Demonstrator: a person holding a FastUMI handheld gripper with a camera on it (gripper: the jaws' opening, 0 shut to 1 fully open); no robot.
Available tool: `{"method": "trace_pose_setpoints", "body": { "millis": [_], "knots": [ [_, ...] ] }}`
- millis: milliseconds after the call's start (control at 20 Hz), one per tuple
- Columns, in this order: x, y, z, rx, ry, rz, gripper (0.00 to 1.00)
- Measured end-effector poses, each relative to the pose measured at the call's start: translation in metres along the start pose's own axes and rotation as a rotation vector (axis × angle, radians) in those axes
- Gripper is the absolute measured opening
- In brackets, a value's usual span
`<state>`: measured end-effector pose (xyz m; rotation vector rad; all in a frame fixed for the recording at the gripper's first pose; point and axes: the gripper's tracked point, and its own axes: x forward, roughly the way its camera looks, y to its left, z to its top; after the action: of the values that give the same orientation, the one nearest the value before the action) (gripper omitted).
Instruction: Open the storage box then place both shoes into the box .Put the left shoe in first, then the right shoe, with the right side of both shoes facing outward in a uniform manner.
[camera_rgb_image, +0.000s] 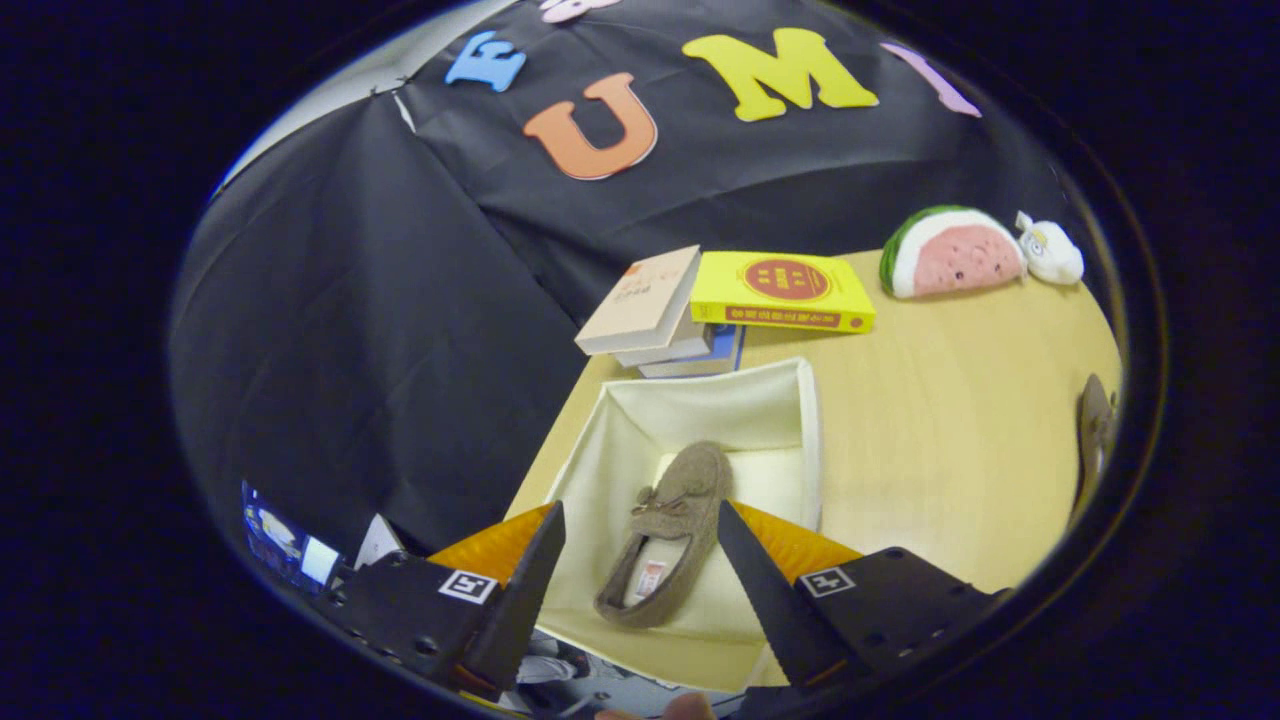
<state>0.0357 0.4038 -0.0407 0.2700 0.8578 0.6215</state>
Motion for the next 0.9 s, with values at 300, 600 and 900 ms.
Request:
{"method": "trace_pose_setpoints", "body": {
  "millis": [300, 600, 900],
  "knots": [
    [-0.092, -0.095, 0.036, -0.133, -0.117, -0.126, 0.96],
    [-0.192, -0.249, 0.034, -0.181, -0.146, -0.313, 0.96],
    [-0.243, -0.406, 0.016, -0.079, -0.094, -0.495, 0.96]
  ]
}}
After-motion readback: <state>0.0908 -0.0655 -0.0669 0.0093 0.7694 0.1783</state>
